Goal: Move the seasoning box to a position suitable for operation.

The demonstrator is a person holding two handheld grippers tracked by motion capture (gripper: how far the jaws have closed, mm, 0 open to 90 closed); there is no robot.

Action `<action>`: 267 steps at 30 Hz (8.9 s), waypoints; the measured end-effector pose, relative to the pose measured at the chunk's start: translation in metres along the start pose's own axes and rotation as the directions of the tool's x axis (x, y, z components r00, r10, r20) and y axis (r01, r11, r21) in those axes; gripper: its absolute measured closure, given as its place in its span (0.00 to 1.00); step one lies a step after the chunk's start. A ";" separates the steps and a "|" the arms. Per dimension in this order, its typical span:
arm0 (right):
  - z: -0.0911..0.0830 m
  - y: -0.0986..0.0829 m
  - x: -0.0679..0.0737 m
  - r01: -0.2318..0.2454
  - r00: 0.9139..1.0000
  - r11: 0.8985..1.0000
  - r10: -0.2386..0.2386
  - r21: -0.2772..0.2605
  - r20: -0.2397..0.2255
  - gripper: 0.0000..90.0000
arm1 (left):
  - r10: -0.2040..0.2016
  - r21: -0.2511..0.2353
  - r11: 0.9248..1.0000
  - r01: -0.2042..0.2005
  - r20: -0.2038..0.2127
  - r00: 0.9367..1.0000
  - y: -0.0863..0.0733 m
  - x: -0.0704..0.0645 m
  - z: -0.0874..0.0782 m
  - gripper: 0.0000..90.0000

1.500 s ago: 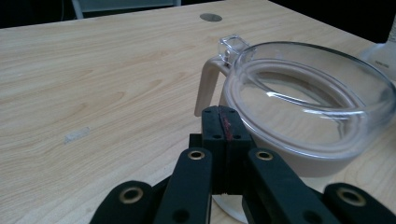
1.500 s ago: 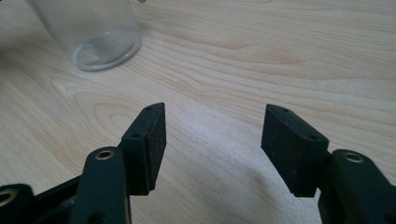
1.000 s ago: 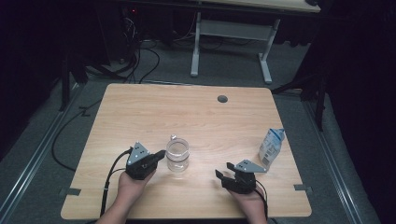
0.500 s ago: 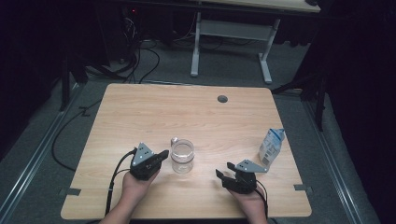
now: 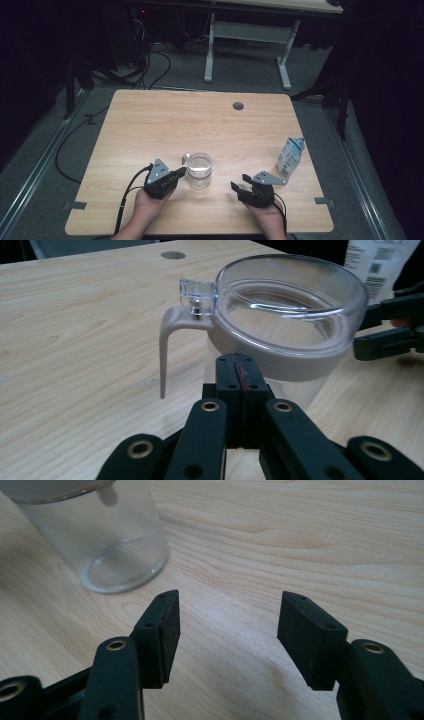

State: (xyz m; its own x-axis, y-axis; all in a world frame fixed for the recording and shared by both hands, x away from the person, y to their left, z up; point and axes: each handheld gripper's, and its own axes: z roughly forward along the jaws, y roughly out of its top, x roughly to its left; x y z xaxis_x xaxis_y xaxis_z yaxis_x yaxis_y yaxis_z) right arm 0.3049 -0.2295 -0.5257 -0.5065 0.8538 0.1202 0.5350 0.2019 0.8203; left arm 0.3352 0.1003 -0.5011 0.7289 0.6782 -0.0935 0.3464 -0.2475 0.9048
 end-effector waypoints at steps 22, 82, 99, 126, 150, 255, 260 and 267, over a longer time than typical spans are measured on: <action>0.003 0.015 0.017 0.066 0.997 0.998 -0.066 -0.014 0.038 0.59 | 0.013 0.109 0.994 -0.011 -0.023 1.000 -0.022 0.006 -0.012 0.84; 0.020 0.042 0.032 0.106 0.994 0.994 -0.106 -0.026 0.006 0.90 | -0.007 -0.016 1.000 0.006 -0.073 0.997 0.053 0.014 0.009 1.00; 0.017 0.042 0.036 0.111 0.994 0.993 -0.112 -0.043 -0.006 1.00 | 0.015 -0.014 1.000 -0.016 -0.077 0.997 0.051 0.010 0.012 1.00; 0.012 0.046 0.045 0.147 0.989 0.985 -0.149 -0.089 -0.011 1.00 | 0.004 -0.008 1.000 -0.004 -0.086 0.996 0.047 0.013 0.013 1.00; 0.006 0.059 0.074 0.184 0.978 0.966 -0.198 -0.183 -0.064 0.99 | 0.002 -0.022 1.000 -0.004 -0.080 0.997 0.047 0.012 0.011 1.00; 0.008 0.055 0.071 0.184 0.979 0.966 -0.197 -0.179 -0.057 0.98 | -0.057 0.036 0.997 0.064 -0.158 0.986 -0.041 0.038 -0.049 0.92; 0.002 0.053 0.065 0.170 0.982 0.969 -0.182 -0.179 -0.052 0.87 | -0.048 0.041 0.998 0.056 -0.169 0.984 -0.042 0.041 -0.049 0.83; -0.001 0.044 0.045 0.128 0.992 0.977 -0.130 -0.173 0.001 0.77 | -0.065 0.034 0.997 0.072 -0.166 0.984 -0.041 0.044 -0.050 0.71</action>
State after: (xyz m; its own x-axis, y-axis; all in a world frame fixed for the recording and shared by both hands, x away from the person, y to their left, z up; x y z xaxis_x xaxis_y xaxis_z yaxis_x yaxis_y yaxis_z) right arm 0.3050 -0.1833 -0.4834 -0.5712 0.8207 0.0121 0.3407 0.2236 0.9132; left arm 0.3232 0.1748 -0.5217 0.5965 0.7984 -0.0820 0.4174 -0.2213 0.8814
